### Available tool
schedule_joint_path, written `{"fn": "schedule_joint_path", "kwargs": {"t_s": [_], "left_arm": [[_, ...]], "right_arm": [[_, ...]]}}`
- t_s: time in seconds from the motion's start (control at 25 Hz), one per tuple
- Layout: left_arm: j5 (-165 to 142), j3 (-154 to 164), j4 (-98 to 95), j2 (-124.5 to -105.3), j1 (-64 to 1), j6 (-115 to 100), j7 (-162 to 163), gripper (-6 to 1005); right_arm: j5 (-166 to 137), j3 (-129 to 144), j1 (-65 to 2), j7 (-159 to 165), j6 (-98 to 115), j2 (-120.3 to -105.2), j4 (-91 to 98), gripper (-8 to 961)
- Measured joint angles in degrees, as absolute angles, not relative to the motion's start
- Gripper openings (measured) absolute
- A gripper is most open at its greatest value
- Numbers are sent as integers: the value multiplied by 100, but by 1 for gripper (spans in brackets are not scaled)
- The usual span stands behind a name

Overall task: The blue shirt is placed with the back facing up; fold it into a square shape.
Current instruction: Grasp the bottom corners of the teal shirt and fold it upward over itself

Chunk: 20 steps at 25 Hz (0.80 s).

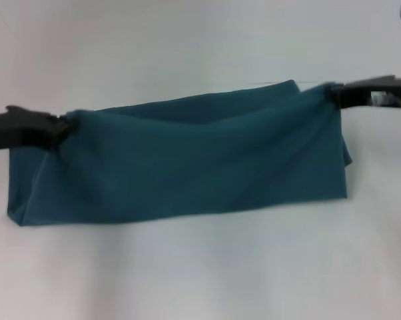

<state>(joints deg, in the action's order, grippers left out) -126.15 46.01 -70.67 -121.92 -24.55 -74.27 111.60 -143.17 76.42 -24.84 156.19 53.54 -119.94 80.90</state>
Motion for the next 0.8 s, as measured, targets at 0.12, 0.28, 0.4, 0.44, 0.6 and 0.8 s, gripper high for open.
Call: {"fn": "schedule_joint_path", "kwargs": {"t_s": [0.12, 0.28, 0.4, 0.44, 0.6, 0.8], "left_arm": [[-12617, 4621, -6561, -12085, -2752, -7001, 11105, 20], [-12621, 4644, -6031, -11996, -3000, -6528, 11018, 20], [-12621, 4647, -5813, -11980, -3080, -6206, 10958, 20], [-12621, 4648, -5755, -11979, -3090, -6103, 10923, 20], [-12621, 4650, -5561, -11993, -3106, -5748, 10795, 20], [-12621, 4650, -5311, -12015, -3135, -5486, 10589, 20]], "right_arm": [[-14311, 7130, -3155, 15247, 5233, -11987, 7322, 22], [-14334, 6528, -3782, 14816, 5115, -11961, 6451, 21], [-14345, 6203, -4102, 14560, 5062, -11937, 5999, 21], [-14347, 6117, -4188, 14485, 5028, -11925, 5868, 20], [-14351, 6051, -4439, 14410, 4867, -11855, 5433, 20], [-14353, 6035, -4685, 14349, 4646, -11803, 4920, 21]]}}
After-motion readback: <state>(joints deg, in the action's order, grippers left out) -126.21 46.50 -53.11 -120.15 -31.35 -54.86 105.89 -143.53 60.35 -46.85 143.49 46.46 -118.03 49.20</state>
